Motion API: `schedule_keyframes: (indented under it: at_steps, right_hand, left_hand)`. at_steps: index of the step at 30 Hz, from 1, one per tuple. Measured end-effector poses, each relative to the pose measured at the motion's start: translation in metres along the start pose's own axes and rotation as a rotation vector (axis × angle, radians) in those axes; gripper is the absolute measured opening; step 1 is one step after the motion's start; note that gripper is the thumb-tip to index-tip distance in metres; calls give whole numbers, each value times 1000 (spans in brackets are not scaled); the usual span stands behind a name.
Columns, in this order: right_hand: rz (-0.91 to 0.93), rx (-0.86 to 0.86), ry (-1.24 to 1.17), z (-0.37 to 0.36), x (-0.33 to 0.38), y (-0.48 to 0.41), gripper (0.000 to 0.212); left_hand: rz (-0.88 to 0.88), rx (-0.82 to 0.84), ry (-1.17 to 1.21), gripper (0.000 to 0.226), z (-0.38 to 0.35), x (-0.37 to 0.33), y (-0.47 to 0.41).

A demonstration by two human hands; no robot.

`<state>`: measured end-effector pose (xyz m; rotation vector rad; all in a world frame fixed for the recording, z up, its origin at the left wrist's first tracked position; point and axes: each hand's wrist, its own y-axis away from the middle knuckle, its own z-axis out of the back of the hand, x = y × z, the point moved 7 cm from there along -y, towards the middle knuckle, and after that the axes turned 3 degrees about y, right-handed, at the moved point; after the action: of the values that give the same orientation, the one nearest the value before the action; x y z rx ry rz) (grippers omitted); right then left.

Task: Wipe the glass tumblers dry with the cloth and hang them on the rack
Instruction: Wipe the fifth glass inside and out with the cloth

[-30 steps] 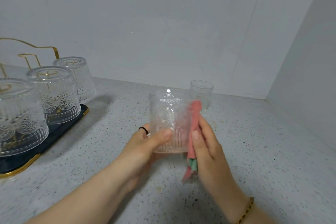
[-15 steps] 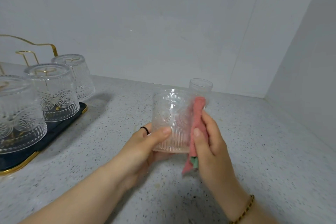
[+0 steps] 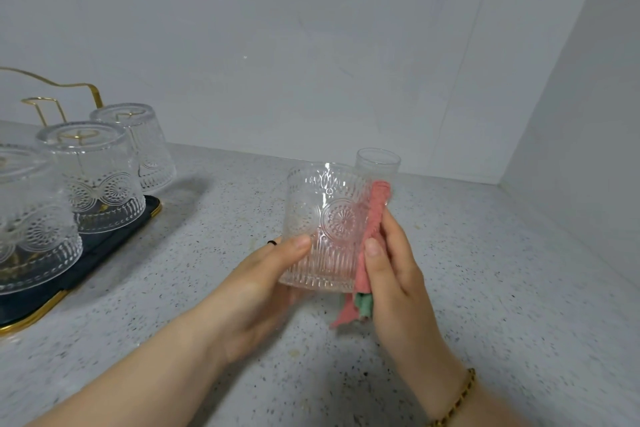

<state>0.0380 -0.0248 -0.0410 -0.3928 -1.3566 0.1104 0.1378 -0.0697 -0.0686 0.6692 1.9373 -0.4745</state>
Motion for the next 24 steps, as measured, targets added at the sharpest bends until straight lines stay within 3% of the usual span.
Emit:
schedule_keyframes:
  at_steps: [3,10,15,21,24]
  right_hand:
    - [-24,-40,-52,1,-5,1,47]
    - [29,-120,157,5,-7,-3,39]
    - [121,-94,290,-6,-2,-2,44]
    - [-25,-67,44,10,-3,-5,45]
    - [-35,13,62,2,-3,-2,38]
  left_hand:
    - [45,-106,-120,45,9,2,2]
    - [-3,-338,-199,69,22,2,0]
    - [30,-314,-254,77,11,9,2]
    - [-7,-252,-290,85,9,1,3]
    - [-70,-225,-179,60,9,-6,3]
